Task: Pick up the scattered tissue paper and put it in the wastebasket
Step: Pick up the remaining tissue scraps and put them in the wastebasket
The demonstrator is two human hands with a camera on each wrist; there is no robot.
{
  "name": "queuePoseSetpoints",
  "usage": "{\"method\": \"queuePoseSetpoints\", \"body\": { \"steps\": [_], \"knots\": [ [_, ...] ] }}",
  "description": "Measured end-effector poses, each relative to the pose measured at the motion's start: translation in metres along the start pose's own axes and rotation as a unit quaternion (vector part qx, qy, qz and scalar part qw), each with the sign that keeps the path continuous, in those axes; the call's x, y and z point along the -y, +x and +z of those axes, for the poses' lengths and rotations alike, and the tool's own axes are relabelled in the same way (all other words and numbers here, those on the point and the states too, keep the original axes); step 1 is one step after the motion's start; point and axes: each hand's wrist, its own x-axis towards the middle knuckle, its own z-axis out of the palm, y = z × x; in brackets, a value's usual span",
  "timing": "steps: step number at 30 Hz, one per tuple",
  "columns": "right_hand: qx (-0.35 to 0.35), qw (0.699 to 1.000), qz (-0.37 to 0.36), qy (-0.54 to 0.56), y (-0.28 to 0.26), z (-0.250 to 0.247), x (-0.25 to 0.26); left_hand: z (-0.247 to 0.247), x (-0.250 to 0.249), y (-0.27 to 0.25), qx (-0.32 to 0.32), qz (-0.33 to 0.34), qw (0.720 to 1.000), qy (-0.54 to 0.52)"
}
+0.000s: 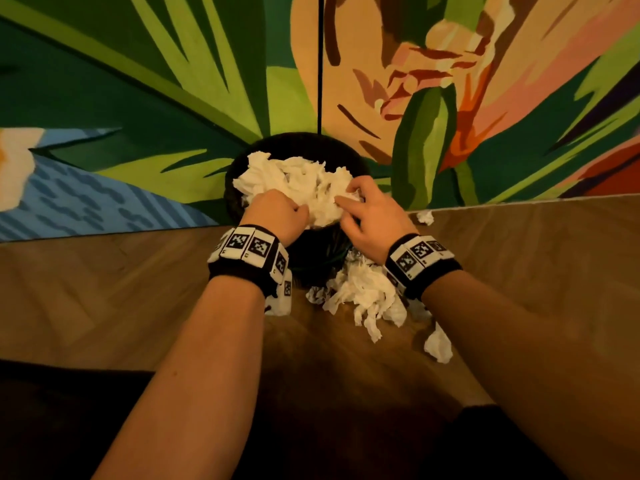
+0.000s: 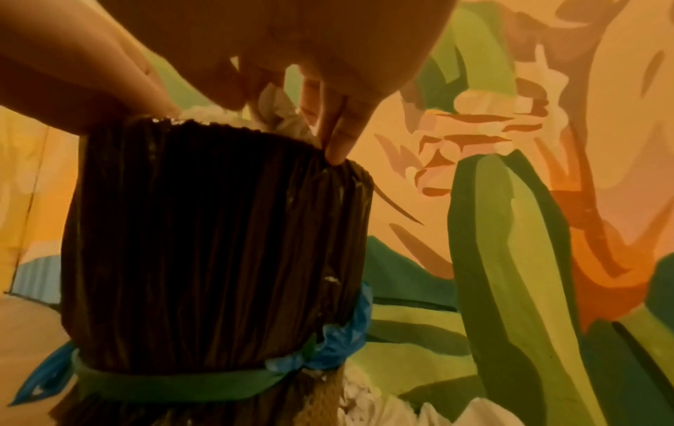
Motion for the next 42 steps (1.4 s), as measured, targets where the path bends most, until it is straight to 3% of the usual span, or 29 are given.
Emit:
{"method": "queuePoseSetpoints", "body": {
  "steps": [2,5,8,11,15,21,28,31,35,39,42],
  "knots": [
    [-0.011,1.0,-0.002,0.01,0.001,0.0,0.002,0.001,-0.002,0.0,0.026,-0.011,0.999,0.022],
    [-0.066,0.988,0.072,0.118,0.006,-0.001,0.005,-0.001,-0.003,-0.002,0.037,0.007,0.998,0.049],
    [-0.107,0.978,0.12,0.134,0.006,0.003,0.006,-0.001,-0.003,0.0,0.029,0.0,0.999,0.045],
    [-0.048,0.986,0.112,0.114,0.005,0.005,0.009,0.0,-0.003,0.001,0.035,-0.012,0.998,0.043],
    [0.04,0.997,0.063,0.002,0.005,0.008,0.011,0.003,-0.004,0.004,0.073,-0.028,0.995,0.062],
    [0.063,0.992,0.075,-0.084,0.006,0.016,0.011,0.019,-0.021,0.004,0.095,-0.067,0.979,0.167],
    [0.084,0.985,0.1,-0.114,0.013,0.019,0.014,0.02,-0.021,-0.001,0.108,-0.079,0.971,0.199],
    [0.043,0.988,0.098,-0.11,0.004,0.018,0.017,0.021,-0.019,-0.008,0.051,-0.067,0.981,0.173],
    [-0.015,0.996,0.08,-0.032,-0.008,0.013,0.011,0.014,-0.018,-0.017,-0.07,-0.038,0.993,0.089],
    [-0.05,0.995,0.073,0.037,-0.012,0.004,0.001,-0.002,-0.027,-0.02,-0.172,-0.009,0.985,0.011],
    [-0.088,0.989,0.088,0.083,-0.012,-0.004,-0.007,-0.009,-0.04,-0.024,-0.229,0.062,0.97,-0.052]
  ]
}}
